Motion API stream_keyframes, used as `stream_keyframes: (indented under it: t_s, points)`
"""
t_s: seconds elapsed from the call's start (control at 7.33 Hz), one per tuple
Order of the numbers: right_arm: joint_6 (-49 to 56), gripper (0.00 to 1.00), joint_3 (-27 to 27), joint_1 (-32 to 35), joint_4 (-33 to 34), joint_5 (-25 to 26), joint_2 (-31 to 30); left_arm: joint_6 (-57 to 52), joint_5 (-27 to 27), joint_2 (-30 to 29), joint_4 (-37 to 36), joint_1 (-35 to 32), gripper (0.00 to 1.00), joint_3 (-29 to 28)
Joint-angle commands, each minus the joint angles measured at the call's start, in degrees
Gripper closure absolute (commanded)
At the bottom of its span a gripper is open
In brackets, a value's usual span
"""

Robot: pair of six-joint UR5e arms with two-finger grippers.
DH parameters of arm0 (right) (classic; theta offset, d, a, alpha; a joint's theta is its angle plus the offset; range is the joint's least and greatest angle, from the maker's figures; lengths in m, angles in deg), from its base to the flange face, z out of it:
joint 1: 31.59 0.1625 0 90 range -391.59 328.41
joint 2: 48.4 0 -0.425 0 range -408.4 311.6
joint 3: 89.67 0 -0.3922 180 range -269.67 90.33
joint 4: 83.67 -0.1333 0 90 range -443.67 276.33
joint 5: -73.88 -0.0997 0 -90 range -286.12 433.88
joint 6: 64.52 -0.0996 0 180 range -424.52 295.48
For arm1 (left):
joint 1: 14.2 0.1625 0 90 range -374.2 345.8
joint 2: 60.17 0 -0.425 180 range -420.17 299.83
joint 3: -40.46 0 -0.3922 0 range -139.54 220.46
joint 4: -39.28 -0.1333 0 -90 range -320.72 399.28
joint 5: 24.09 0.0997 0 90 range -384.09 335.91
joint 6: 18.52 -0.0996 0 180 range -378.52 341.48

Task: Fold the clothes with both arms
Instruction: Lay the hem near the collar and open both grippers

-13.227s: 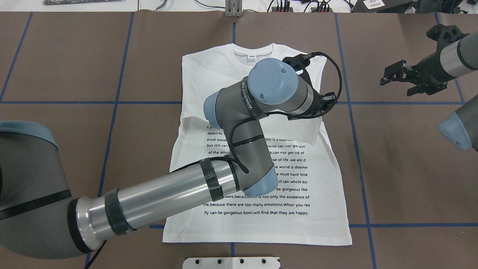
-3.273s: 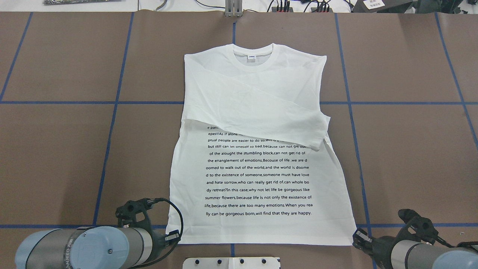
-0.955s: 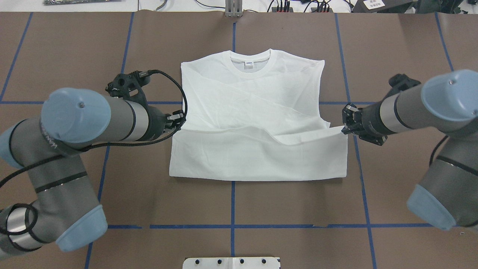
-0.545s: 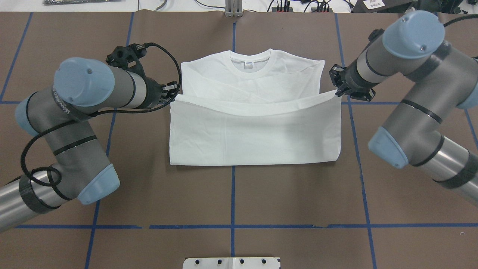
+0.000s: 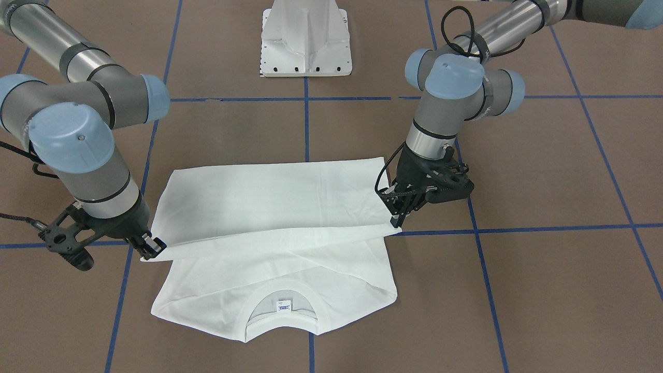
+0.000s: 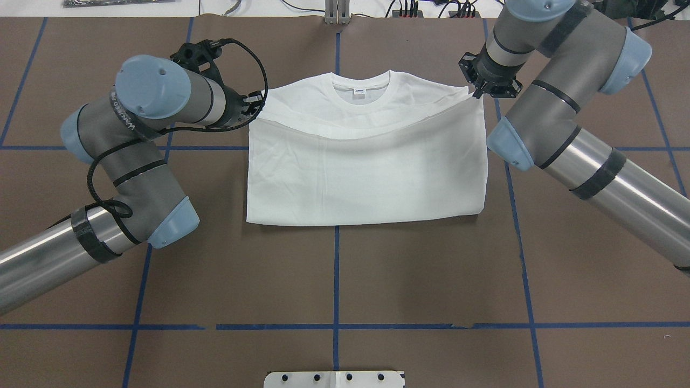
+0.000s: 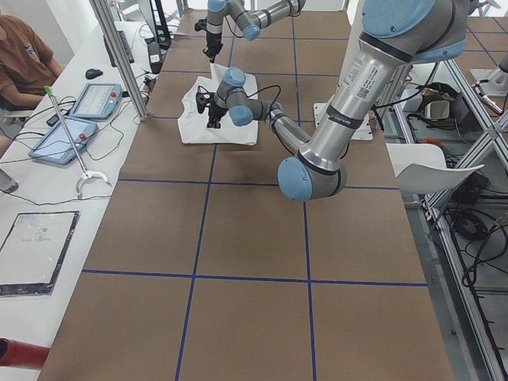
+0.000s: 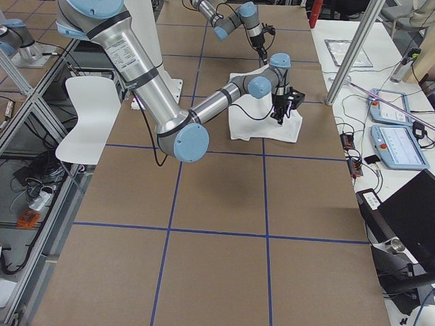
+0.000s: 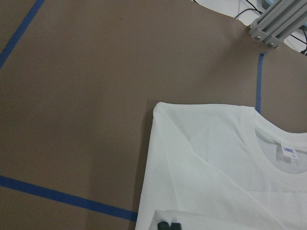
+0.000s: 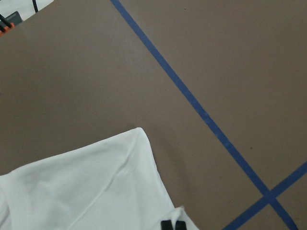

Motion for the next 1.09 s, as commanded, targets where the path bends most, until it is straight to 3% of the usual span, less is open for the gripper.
stream_keyframes:
  t_s: [0.0,0.14,0.55,0.95]
  points:
    - [0.9,1.0,-11.0,0.2,-6.3,0.0,3.6,-0.1,0.3,-3.0,6.8,-0.7,1.0,-10.0]
    - [2.8,1.0,-14.2,0.2,-7.9,0.1,4.4,-1.9,0.3,-3.1,8.4,-1.6,1.0,-11.4]
    - [3.1,1.0,-15.6,0.3,-8.1,0.3,4.9,-2.1,0.4,-4.5,12.6,-1.9,1.0,-16.6]
    - [3.1,1.0,-17.1,0.0,-9.2,0.4,5.0,-2.1,0.4,-4.8,12.8,-1.9,1.0,-17.4]
